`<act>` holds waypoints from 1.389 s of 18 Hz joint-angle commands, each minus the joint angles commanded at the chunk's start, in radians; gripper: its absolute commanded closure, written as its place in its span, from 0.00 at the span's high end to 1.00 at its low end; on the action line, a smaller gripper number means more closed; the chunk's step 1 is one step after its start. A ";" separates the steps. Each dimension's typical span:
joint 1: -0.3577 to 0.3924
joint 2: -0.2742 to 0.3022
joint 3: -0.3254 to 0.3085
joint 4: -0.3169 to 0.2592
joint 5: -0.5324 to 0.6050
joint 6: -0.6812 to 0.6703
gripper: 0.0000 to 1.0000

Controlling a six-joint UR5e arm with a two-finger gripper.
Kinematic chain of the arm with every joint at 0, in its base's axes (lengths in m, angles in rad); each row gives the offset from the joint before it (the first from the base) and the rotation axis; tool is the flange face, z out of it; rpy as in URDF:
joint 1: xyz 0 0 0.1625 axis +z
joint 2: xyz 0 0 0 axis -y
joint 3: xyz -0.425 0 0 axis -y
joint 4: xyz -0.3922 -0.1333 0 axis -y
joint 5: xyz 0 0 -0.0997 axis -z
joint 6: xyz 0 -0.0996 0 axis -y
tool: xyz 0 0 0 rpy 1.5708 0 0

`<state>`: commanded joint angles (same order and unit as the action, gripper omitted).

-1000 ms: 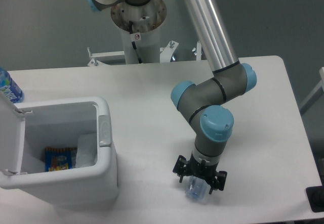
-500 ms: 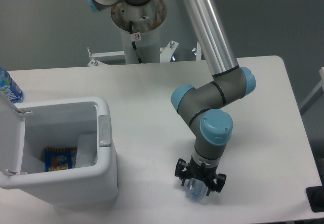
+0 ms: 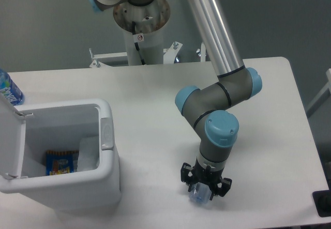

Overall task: Place the trash in the trash can
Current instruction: 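Close the gripper on the bottle's cap end, then lift the bottle and carry it over the white bin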

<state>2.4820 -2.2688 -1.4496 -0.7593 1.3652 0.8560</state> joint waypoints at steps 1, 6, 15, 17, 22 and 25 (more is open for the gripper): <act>0.002 0.002 0.003 0.000 0.000 0.000 0.66; 0.023 0.040 0.008 0.000 -0.020 -0.008 0.66; 0.107 0.156 0.011 0.000 -0.199 -0.066 0.65; 0.118 0.182 0.011 -0.002 -0.241 -0.078 0.65; 0.124 0.216 0.031 0.000 -0.258 -0.112 0.56; 0.115 0.239 0.127 0.000 -0.282 -0.228 0.56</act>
<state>2.5971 -2.0295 -1.3227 -0.7593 1.0831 0.6280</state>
